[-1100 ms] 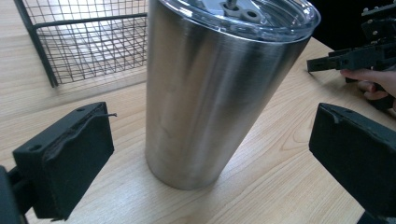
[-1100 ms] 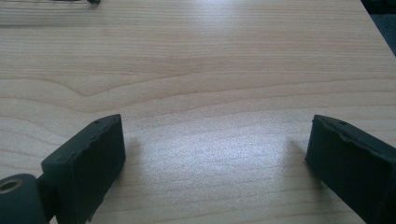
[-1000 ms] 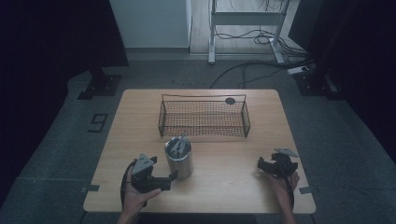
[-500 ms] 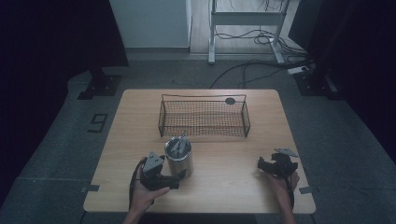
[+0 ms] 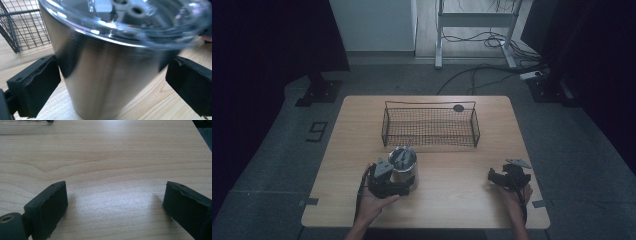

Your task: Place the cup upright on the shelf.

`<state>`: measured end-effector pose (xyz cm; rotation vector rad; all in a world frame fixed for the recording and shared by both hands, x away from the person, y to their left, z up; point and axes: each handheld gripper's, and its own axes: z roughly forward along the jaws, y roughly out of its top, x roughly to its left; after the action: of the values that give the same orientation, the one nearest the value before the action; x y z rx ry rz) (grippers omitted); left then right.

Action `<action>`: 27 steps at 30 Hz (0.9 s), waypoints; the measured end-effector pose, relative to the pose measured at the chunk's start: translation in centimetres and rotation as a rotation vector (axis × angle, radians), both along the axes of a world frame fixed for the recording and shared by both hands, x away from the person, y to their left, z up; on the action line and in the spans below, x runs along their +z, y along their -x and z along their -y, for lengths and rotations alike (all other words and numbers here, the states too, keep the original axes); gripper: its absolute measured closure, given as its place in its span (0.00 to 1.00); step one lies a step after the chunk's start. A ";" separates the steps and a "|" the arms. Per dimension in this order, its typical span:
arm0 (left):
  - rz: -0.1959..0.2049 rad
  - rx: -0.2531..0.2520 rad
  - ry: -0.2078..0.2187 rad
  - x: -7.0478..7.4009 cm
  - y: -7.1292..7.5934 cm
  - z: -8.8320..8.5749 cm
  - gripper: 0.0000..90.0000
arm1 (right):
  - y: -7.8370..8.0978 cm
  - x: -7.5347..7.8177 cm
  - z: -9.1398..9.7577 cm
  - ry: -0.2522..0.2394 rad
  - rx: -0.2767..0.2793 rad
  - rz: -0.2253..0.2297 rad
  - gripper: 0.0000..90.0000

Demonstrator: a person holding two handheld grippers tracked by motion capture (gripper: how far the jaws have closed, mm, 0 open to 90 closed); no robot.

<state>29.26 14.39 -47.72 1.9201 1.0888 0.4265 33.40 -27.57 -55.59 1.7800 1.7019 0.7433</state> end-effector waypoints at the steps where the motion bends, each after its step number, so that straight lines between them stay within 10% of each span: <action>1: -0.010 0.006 -0.009 -0.2 -0.5 0.2 0.00 | 0.0 0.0 0.0 0.000 -0.003 0.001 0.07; 27: 0.069 0.011 -0.050 -1.0 -1.6 1.4 0.04 | 0.1 0.0 0.0 0.000 -0.010 0.007 0.09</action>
<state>30.88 12.96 -48.71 1.9296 1.0535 0.5269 33.31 -27.59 -55.58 1.7827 1.6868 0.7440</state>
